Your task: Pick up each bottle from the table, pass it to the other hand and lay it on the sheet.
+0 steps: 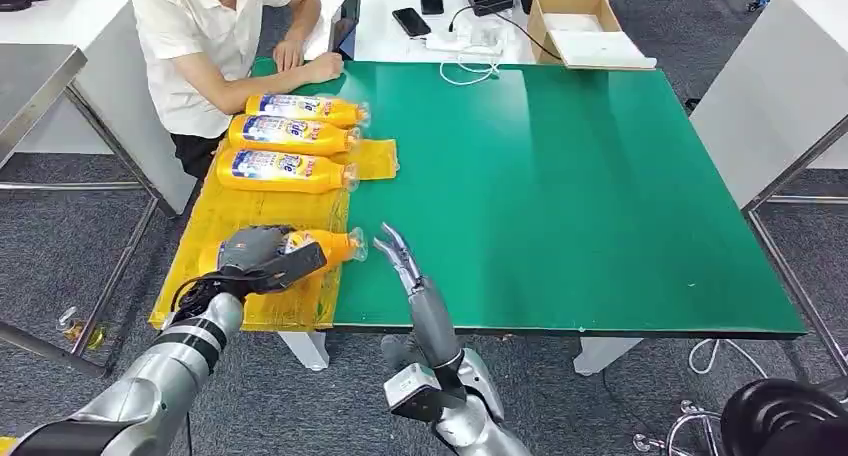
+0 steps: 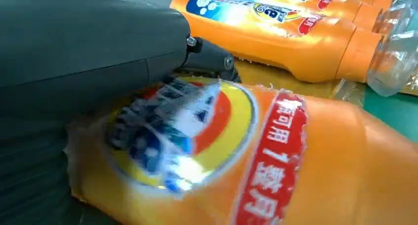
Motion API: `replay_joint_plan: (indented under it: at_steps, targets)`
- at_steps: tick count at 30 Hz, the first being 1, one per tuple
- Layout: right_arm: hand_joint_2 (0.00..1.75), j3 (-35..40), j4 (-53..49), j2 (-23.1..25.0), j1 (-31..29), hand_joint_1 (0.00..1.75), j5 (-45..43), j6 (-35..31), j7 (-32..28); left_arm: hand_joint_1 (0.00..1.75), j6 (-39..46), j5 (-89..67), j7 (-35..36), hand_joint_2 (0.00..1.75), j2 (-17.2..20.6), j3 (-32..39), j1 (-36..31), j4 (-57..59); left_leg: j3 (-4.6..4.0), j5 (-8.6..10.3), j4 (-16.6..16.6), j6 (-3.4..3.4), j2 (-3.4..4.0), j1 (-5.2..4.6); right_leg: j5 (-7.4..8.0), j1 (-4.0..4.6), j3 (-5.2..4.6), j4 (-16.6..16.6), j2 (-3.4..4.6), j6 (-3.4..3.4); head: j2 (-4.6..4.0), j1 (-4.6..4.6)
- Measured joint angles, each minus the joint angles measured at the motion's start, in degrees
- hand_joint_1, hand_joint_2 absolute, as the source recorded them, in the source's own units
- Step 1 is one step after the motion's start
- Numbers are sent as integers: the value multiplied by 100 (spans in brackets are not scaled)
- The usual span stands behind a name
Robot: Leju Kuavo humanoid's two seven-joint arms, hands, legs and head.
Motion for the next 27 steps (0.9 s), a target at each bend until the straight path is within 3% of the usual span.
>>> replay_joint_plan:
  at_steps: [4, 8, 13, 17, 23, 27]
  targets:
    - [0, 2, 22, -2, 11, 0, -149, -158, 0, 0, -528, 758, 66, 175, -18, 110, -142, 169, 1, 1, 0, 0, -2, 0, 0, -1, 3, 3, -2, 0, 0, -2]
    - [0, 42, 39, -22, 64, 0, -390, -472, 0, 0, -2137, 3383, -321, 175, -127, 1122, -172, 182, 13, -1, 0, -1, -11, -1, -2, -1, 13, 1, -11, 0, 0, -2]
    - [0, 208, 50, -109, 79, 0, -551, -699, 0, 0, -3332, 4217, -725, 175, -311, 1491, 117, -11, 13, -2, -1, 0, -13, -4, -3, -2, 17, 0, -12, 0, 0, 0]
    - [0, 267, 68, -168, 78, 0, -562, -804, 0, 0, -3611, 5055, -791, 175, -439, 1532, 418, -379, 14, -1, -1, 0, -10, -4, -2, -2, 16, -1, -12, 0, 0, 0]
    - [0, 304, 39, -256, 146, 0, -510, -883, -2, 0, -3598, 7214, -469, 175, -619, 1392, 1478, -1857, 3, -5, 0, -5, 11, -2, 0, 0, -3, 1, -7, 0, 0, 0]
    - [0, 163, -114, -284, 312, 0, -735, -934, -9, 0, -2745, 7636, -641, 175, -665, 1160, 2136, -2928, -17, -5, 0, -5, 10, -1, -1, 0, -26, 1, -7, 0, 0, -2]
